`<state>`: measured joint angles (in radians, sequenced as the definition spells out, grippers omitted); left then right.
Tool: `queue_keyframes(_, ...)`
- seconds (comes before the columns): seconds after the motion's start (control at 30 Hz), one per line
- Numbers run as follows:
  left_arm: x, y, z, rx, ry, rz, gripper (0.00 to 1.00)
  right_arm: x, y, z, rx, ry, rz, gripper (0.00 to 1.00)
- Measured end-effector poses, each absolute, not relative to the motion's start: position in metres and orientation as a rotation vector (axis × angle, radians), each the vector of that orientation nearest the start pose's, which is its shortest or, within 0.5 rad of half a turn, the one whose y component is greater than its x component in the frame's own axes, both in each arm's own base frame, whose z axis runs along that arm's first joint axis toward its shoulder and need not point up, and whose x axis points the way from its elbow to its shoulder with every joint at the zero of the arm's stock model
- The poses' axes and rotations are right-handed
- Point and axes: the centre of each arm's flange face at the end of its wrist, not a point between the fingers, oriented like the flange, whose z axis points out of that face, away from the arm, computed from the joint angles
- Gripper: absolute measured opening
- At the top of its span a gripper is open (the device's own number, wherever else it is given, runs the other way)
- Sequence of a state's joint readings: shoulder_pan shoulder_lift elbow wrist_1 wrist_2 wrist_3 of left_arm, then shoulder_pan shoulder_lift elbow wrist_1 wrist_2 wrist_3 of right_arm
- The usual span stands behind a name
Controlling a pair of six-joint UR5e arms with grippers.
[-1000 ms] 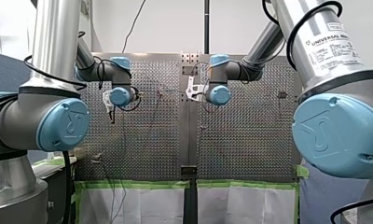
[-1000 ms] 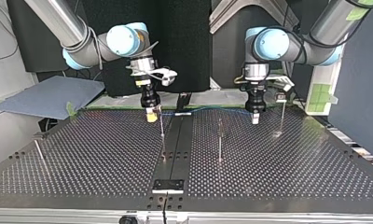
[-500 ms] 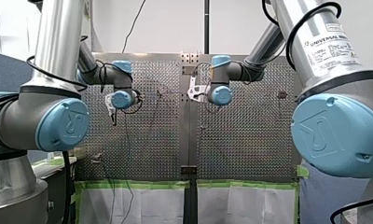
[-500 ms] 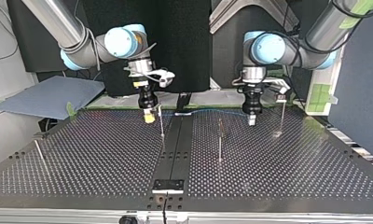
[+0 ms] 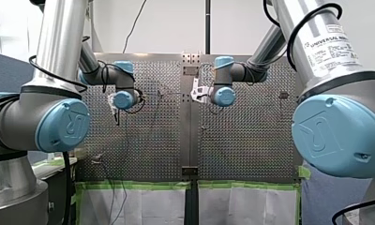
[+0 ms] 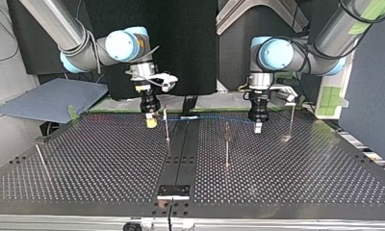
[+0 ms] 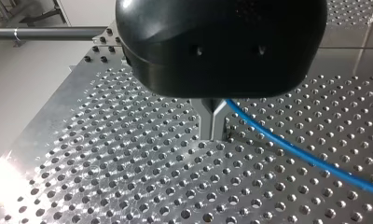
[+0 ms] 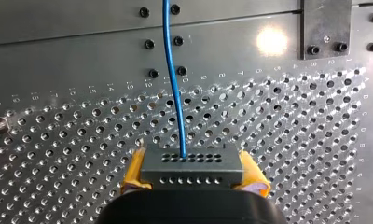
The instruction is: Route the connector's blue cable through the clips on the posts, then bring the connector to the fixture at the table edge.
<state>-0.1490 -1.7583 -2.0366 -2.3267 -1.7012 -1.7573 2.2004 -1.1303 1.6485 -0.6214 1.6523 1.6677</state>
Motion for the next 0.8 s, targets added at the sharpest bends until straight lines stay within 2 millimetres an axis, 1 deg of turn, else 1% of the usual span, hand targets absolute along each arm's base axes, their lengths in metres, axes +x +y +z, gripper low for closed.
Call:
queue_keyframes(0.1,0.481,-0.194,0.259,-0.132,1.407,-0.189,0.0,0.471,-0.439,0.264,1.481,-0.936,1.738,0.0)
queue_keyframes(0.13,0.481,-0.195,0.259,-0.13,1.407,-0.191,0.02,0.47,-0.439,0.264,1.481,-0.936,1.737,0.0)
queue_keyframes(0.57,0.488,-0.2,0.269,-0.102,1.393,-0.236,0.02,0.466,-0.447,0.265,1.49,-0.919,1.733,0.0)
queue_keyframes(0.8,0.49,-0.201,0.27,-0.096,1.397,-0.241,0.02,0.465,-0.45,0.267,1.495,-0.909,1.726,0.0)
